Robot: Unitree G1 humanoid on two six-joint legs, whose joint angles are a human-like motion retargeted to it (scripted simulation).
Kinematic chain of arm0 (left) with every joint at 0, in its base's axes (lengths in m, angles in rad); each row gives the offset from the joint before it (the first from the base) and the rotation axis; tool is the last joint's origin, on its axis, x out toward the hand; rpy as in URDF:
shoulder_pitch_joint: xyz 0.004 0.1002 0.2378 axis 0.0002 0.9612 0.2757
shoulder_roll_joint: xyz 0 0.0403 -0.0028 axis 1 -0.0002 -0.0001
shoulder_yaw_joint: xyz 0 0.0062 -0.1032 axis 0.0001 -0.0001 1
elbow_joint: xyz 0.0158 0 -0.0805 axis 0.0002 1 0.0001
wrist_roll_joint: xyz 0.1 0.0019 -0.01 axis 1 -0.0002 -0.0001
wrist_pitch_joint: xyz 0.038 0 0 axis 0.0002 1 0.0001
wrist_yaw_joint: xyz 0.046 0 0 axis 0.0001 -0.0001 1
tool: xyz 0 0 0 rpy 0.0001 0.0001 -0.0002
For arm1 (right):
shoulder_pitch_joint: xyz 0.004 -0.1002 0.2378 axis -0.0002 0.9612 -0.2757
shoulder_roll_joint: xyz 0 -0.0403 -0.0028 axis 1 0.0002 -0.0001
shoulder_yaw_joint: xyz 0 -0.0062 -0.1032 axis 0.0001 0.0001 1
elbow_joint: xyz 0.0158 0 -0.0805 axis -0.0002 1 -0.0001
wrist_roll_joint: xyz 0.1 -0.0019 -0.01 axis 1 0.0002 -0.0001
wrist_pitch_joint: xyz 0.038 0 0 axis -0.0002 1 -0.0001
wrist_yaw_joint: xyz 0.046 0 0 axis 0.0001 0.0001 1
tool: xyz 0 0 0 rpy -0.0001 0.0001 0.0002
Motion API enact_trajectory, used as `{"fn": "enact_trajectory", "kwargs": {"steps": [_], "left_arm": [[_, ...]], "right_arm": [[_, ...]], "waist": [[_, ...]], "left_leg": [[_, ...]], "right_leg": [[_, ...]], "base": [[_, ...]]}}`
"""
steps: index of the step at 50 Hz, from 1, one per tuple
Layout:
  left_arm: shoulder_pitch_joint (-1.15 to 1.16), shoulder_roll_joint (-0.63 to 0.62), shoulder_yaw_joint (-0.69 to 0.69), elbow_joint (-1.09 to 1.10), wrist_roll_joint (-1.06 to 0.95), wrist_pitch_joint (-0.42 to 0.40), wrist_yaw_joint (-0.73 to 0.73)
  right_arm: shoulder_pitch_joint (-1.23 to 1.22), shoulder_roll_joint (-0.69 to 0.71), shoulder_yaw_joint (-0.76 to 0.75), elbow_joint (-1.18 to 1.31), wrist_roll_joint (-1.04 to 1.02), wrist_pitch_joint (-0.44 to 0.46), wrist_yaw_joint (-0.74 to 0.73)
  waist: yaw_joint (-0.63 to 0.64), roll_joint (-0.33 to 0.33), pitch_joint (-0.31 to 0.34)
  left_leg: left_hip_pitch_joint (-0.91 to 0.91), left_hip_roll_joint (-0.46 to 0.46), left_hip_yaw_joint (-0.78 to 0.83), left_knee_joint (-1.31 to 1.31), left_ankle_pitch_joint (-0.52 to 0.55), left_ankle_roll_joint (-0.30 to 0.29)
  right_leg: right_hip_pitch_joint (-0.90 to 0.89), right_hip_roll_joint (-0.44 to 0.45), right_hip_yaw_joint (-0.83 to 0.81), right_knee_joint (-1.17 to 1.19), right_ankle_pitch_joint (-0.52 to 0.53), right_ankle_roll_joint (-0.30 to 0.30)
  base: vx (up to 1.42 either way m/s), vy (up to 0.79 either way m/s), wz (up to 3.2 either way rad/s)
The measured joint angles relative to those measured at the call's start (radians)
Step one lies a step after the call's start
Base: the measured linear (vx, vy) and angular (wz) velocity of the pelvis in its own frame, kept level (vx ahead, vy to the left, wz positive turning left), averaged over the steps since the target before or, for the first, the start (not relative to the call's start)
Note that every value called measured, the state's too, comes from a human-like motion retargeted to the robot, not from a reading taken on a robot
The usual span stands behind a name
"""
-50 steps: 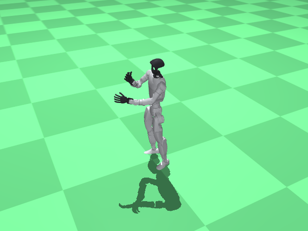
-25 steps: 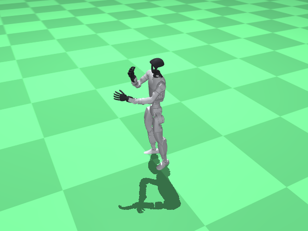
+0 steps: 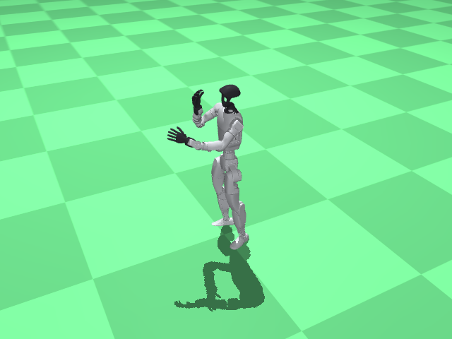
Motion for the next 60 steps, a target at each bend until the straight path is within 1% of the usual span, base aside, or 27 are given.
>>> {"fn": "enact_trajectory", "kwargs": {"steps": [3, 5, 6, 9, 12, 17, 20, 22, 25, 27, 30, 32, 35, 38, 43, 45, 47, 49, 51, 52, 55, 56, 58, 60], "left_arm": [[-0.014, 0.017, -0.014, -0.015, 0.083, 0.011, 0.017], [-0.021, 0.028, -0.019, -0.018, 0.126, 0.013, 0.026], [-0.020, 0.035, -0.022, -0.020, 0.140, 0.010, 0.030], [-0.015, 0.058, -0.028, -0.025, 0.165, 0.000, 0.030], [-0.011, 0.083, -0.042, -0.023, 0.168, -0.001, 0.011], [-0.032, 0.101, -0.064, -0.016, 0.159, -0.008, -0.012], [-0.043, 0.097, -0.054, -0.021, 0.152, -0.020, -0.008], [-0.052, 0.095, -0.049, -0.027, 0.161, -0.026, 0.001], [-0.067, 0.092, -0.051, -0.039, 0.179, -0.027, 0.025], [-0.069, 0.088, -0.053, -0.047, 0.180, -0.017, 0.044], [-0.065, 0.086, -0.049, -0.055, 0.190, -0.005, 0.057], [-0.055, 0.088, -0.047, -0.058, 0.198, -0.007, 0.055], [-0.038, 0.094, -0.043, -0.056, 0.178, -0.009, 0.041], [-0.028, 0.103, -0.053, -0.042, 0.142, -0.002, 0.010], [-0.033, 0.101, -0.058, -0.017, 0.103, -0.010, -0.021], [-0.035, 0.094, -0.049, -0.012, 0.094, -0.017, -0.021], [-0.038, 0.088, -0.044, -0.010, 0.096, -0.023, -0.018], [-0.042, 0.082, -0.044, -0.009, 0.107, -0.024, -0.010], [-0.044, 0.074, -0.046, -0.011, 0.120, -0.018, 0.005], [-0.043, 0.071, -0.048, -0.013, 0.127, -0.013, 0.013], [-0.039, 0.062, -0.054, -0.013, 0.150, 0.010, 0.021], [-0.038, 0.061, -0.053, -0.012, 0.159, 0.013, 0.020], [-0.034, 0.061, -0.048, -0.015, 0.169, 0.011, 0.021], [-0.022, 0.063, -0.037, -0.025, 0.161, 0.004, 0.018]], "right_arm": [[0.096, -0.041, 0.104, 0.235, -0.070, 0.088, 0.061], [0.130, -0.041, 0.150, 0.364, -0.106, 0.115, 0.088], [0.144, -0.032, 0.148, 0.372, -0.102, 0.106, 0.083], [0.141, -0.005, 0.098, 0.281, -0.071, 0.058, 0.076], [0.051, -0.002, 0.024, 0.123, -0.073, 0.034, 0.075], [-0.123, -0.026, -0.031, -0.074, -0.123, -0.011, -0.021], [-0.146, -0.028, -0.054, -0.137, -0.121, -0.040, -0.039], [-0.114, -0.026, -0.057, -0.136, -0.126, -0.046, -0.041], [-0.011, -0.032, -0.007, -0.065, -0.119, -0.032, -0.035], [0.067, -0.045, 0.072, 0.052, -0.086, 0.003, -0.011], [0.135, -0.059, 0.173, 0.259, -0.067, 0.063, 0.067], [0.151, -0.054, 0.178, 0.290, -0.067, 0.059, 0.080], [0.125, -0.032, 0.108, 0.175, -0.009, 0.015, 0.069], [0.011, -0.031, 0.007, 0.002, 0.022, -0.014, 0.047], [-0.181, -0.041, -0.108, -0.203, -0.031, -0.085, -0.074], [-0.206, -0.034, -0.142, -0.242, -0.057, -0.103, -0.110], [-0.179, -0.022, -0.155, -0.243, -0.078, -0.103, -0.126], [-0.109, -0.011, -0.133, -0.206, -0.078, -0.091, -0.121], [-0.014, -0.007, -0.068, -0.116, -0.058, -0.063, -0.093], [0.031, -0.009, -0.022, -0.046, -0.046, -0.039, -0.070], [0.102, -0.018, 0.125, 0.258, -0.036, 0.069, 0.036], [0.108, -0.008, 0.149, 0.335, -0.039, 0.083, 0.055], [0.124, 0.014, 0.158, 0.398, -0.027, 0.077, 0.059], [0.121, 0.036, 0.112, 0.334, 0.005, 0.038, 0.054]], "waist": [[0.009, 0.005, 0.002], [0.013, 0.009, 0.004], [0.014, 0.011, 0.003], [0.014, 0.017, 0.001], [0.011, 0.016, -0.005], [0.007, 0.006, -0.016], [0.005, 0.000, -0.018], [0.004, -0.003, -0.018], [0.005, -0.005, -0.013], [0.006, -0.003, -0.010], [0.005, 0.005, -0.008], [0.003, 0.010, -0.009], [-0.004, 0.018, -0.010], [-0.012, 0.019, -0.014], [-0.019, 0.009, -0.020], [-0.020, 0.005, -0.020], [-0.021, 0.000, -0.017], [-0.020, -0.003, -0.012], [-0.018, -0.003, -0.006], [-0.016, -0.003, -0.004], [-0.013, 0.002, -0.001], [-0.012, 0.005, 0.000], [-0.012, 0.009, 0.000], [-0.014, 0.012, 0.001]], "left_leg": [[0.006, 0.004, 0.007, 0.002, -0.004, -0.006], [0.008, 0.007, 0.012, 0.003, -0.006, -0.008], [0.009, 0.008, 0.014, 0.004, -0.007, -0.008], [0.008, 0.011, 0.019, 0.004, -0.007, -0.005], [0.006, 0.011, 0.022, 0.003, -0.007, 0.001], [0.001, 0.009, 0.016, 0.003, -0.006, 0.005], [0.000, 0.007, 0.010, 0.003, -0.007, 0.005], [0.001, 0.007, 0.006, 0.004, -0.008, 0.004], [0.005, 0.008, 0.003, 0.004, -0.009, 0.000], [0.008, 0.010, 0.003, 0.005, -0.011, -0.004], [0.012, 0.013, 0.004, 0.005, -0.013, -0.010], [0.012, 0.014, 0.005, 0.006, -0.013, -0.011], [0.010, 0.013, 0.005, 0.005, -0.013, -0.007], [0.008, 0.010, 0.003, 0.004, -0.011, 0.000], [0.001, 0.006, -0.004, 0.004, -0.009, 0.003], [0.000, 0.005, -0.006, 0.005, -0.009, 0.004], [0.000, 0.005, -0.006, 0.006, -0.009, 0.004], [0.002, 0.006, -0.005, 0.006, -0.010, 0.003], [0.006, 0.008, -0.002, 0.006, -0.011, 0.002], [0.008, 0.009, 0.000, 0.006, -0.011, 0.000], [0.013, 0.014, 0.009, 0.005, -0.012, -0.003], [0.013, 0.015, 0.011, 0.005, -0.012, -0.004], [0.012, 0.017, 0.015, 0.005, -0.012, -0.005], [0.010, 0.017, 0.018, 0.004, -0.011, -0.003]], "right_leg": [[0.000, 0.004, 0.006, 0.006, -0.002, -0.001], [-0.001, 0.007, 0.010, 0.010, -0.003, -0.001], [-0.003, 0.007, 0.012, 0.011, -0.004, 0.000], [-0.008, 0.011, 0.018, 0.013, -0.004, 0.003], [-0.012, 0.012, 0.020, 0.014, -0.004, 0.003], [-0.014, 0.009, 0.016, 0.013, -0.006, 0.003], [-0.009, 0.006, 0.010, 0.010, -0.009, 0.002], [-0.006, 0.006, 0.007, 0.009, -0.010, 0.001], [0.001, 0.006, 0.002, 0.010, -0.013, 0.000], [0.004, 0.007, 0.001, 0.011, -0.014, -0.001], [0.005, 0.010, 0.001, 0.015, -0.016, -0.004], [0.004, 0.011, 0.002, 0.016, -0.016, -0.003], [0.002, 0.010, 0.002, 0.016, -0.015, -0.001], [0.001, 0.007, 0.001, 0.013, -0.014, -0.001], [0.001, 0.003, -0.004, 0.008, -0.014, -0.005], [0.001, 0.002, -0.006, 0.007, -0.015, -0.007], [0.002, 0.001, -0.006, 0.007, -0.015, -0.008], [0.004, 0.002, -0.005, 0.009, -0.016, -0.008], [0.004, 0.004, -0.002, 0.011, -0.016, -0.007], [0.004, 0.005, 0.000, 0.013, -0.016, -0.007], [0.002, 0.011, 0.007, 0.017, -0.015, -0.010], [0.001, 0.012, 0.009, 0.018, -0.014, -0.010], [-0.003, 0.015, 0.013, 0.018, -0.012, -0.009], [-0.007, 0.016, 0.015, 0.016, -0.010, -0.005]], "base": [[0.00, 0.00, 0.00], [0.00, 0.00, 0.00], [0.00, 0.00, 0.00], [0.00, 0.00, 0.00], [0.00, 0.00, 0.00], [0.00, 0.00, 0.00], [0.00, 0.00, 0.00], [0.00, 0.00, 0.00], [0.00, 0.00, 0.00], [0.00, 0.00, 0.00], [0.00, 0.00, 0.00], [0.00, 0.00, 0.00], [0.00, 0.00, 0.00], [0.00, 0.00, 0.00], [0.00, 0.00, 0.00], [0.00, 0.00, 0.00], [0.00, 0.00, 0.00], [0.00, 0.00, 0.00], [0.00, 0.00, 0.00], [0.00, 0.00, 0.00], [0.00, 0.00, 0.00], [0.00, 0.00, 0.00], [0.00, 0.00, 0.00], [0.00, 0.00, 0.00]]}}
